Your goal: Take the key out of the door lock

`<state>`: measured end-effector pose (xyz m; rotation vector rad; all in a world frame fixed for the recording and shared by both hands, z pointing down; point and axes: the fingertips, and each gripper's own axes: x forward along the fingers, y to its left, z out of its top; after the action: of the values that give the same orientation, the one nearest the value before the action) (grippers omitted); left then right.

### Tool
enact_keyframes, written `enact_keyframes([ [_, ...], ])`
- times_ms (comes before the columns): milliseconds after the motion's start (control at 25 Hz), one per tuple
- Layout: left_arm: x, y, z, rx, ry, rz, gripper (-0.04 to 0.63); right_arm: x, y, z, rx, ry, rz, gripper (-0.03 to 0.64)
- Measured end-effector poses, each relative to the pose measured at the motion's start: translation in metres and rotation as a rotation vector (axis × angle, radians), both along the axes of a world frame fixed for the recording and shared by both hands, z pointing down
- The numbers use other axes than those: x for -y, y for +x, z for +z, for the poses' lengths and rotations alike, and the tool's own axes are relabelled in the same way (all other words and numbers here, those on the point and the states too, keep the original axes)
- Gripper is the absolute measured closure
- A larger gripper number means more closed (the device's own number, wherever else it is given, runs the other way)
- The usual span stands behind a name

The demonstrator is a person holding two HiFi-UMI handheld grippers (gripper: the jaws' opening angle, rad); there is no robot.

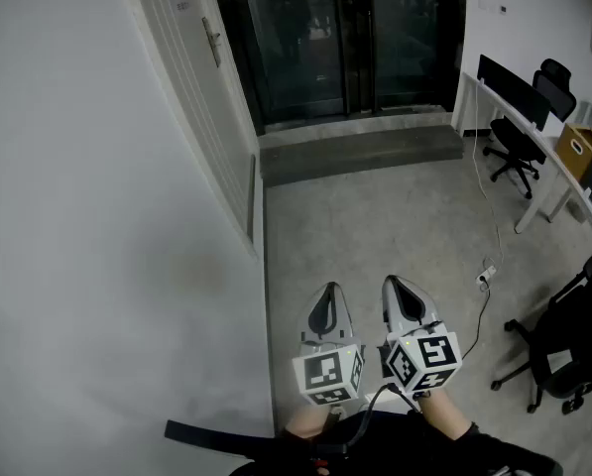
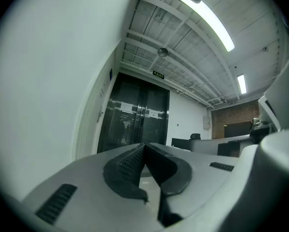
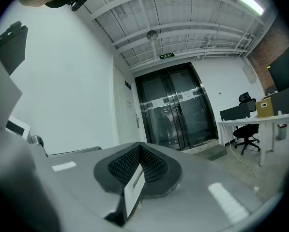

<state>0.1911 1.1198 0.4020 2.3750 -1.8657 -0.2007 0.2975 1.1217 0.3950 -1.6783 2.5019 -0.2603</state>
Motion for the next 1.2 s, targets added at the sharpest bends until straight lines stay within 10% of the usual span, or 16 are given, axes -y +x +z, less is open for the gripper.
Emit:
enact_keyframes([
  [1200, 0.000, -0.016, 0.032, -0.004, -0.065, 0.024, 0.597, 0.001, -0.012, 0.018, 0.003, 0.009, 0.047, 0.615],
])
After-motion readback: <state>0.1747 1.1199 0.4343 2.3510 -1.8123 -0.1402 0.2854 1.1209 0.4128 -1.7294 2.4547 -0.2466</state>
